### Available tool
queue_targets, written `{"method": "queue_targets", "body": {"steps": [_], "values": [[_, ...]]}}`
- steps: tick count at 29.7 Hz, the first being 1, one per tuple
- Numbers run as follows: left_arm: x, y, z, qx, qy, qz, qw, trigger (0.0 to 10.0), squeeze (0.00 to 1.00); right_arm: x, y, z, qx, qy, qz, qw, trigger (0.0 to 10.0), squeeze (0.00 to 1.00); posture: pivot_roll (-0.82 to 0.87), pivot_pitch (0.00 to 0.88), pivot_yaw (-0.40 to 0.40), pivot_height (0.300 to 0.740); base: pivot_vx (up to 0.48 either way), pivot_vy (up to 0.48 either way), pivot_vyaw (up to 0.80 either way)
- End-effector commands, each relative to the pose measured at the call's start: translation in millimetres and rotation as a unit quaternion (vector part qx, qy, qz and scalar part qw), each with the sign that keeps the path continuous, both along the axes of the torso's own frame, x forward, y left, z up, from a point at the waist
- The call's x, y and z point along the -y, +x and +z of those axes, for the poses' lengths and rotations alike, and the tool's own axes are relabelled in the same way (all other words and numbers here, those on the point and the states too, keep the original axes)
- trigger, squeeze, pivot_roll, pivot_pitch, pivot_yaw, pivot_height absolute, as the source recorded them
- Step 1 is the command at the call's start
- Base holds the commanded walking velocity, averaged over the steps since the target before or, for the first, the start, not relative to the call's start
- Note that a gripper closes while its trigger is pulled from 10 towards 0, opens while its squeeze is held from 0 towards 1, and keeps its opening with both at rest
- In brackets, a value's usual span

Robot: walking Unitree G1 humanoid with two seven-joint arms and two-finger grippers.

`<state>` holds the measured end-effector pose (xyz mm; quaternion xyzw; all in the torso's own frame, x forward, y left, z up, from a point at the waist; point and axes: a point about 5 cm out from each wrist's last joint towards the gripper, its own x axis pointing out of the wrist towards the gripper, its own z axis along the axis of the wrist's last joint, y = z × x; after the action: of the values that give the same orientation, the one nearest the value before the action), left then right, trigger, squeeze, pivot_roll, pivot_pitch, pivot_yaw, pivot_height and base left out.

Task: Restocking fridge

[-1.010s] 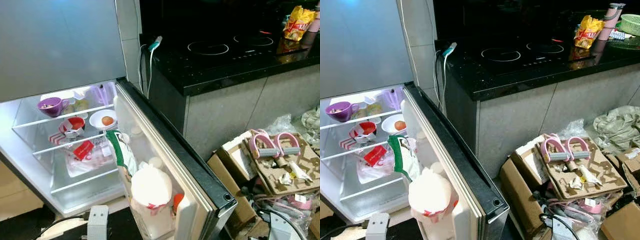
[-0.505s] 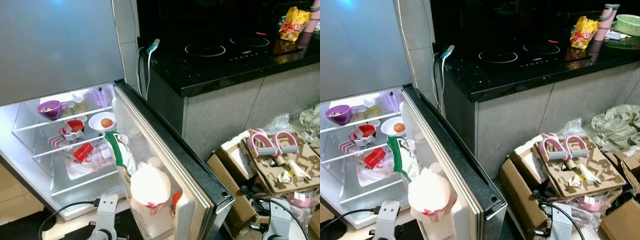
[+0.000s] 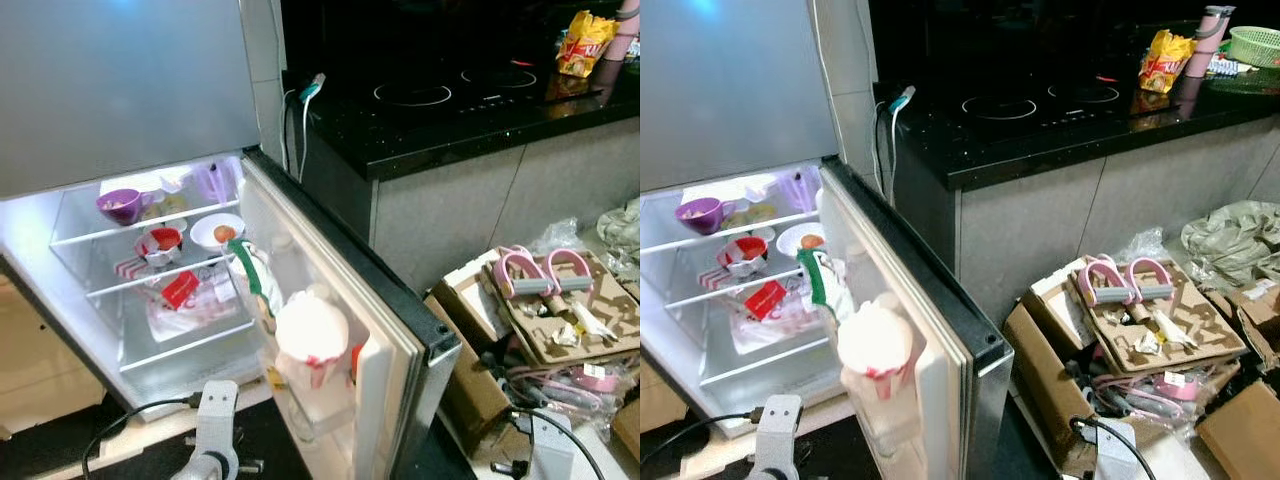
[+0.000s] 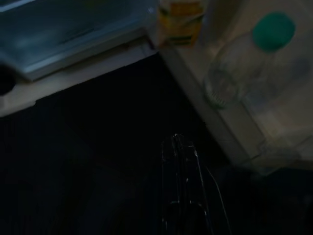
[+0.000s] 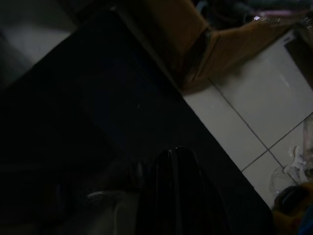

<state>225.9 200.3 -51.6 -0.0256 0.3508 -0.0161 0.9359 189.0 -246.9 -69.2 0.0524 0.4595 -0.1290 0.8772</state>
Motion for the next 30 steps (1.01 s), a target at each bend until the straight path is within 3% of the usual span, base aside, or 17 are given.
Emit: {"method": "queue_targets", "body": {"steps": [1,8,17,23,30], "values": [[2.2,-7.3,-5.9,-0.016,-0.012,0.019,1.0,10.0,0.0,2.6,0.5,1.0,-0.003,-0.004,0.001,1.0,10.0,0.0,-0.1,0.055,0.019,0.74,-0.398,0.0,0.0],[0.2,-10.7,-7.6,-0.022,-0.006,0.011,1.0,10.0,0.0,1.7,-3.3,-1.2,-0.008,0.0,0.005,1.0,10.0,0.0,-0.1,0.065,0.019,0.74,-0.395,0.0,0.0],[-5.6,-15.0,-9.4,-0.029,0.004,0.017,0.999,10.0,0.0,-4.5,-3.7,-2.8,0.0,0.012,0.007,1.0,10.0,0.0,-0.1,0.074,0.018,0.74,0.0,0.0,0.0],[-9.1,-12.8,-6.9,-0.019,0.007,0.016,1.0,10.0,0.0,-11.8,1.0,-1.7,0.009,0.02,0.042,0.999,10.0,0.0,-0.09,0.073,0.023,0.74,0.0,0.0,0.0],[-9.1,-10.1,-5.1,-0.015,0.008,0.009,1.0,10.0,0.0,-16.9,2.8,-1.6,0.016,0.023,0.063,0.998,10.0,0.0,-0.08,0.074,0.02,0.74,0.0,0.0,0.75]]}}
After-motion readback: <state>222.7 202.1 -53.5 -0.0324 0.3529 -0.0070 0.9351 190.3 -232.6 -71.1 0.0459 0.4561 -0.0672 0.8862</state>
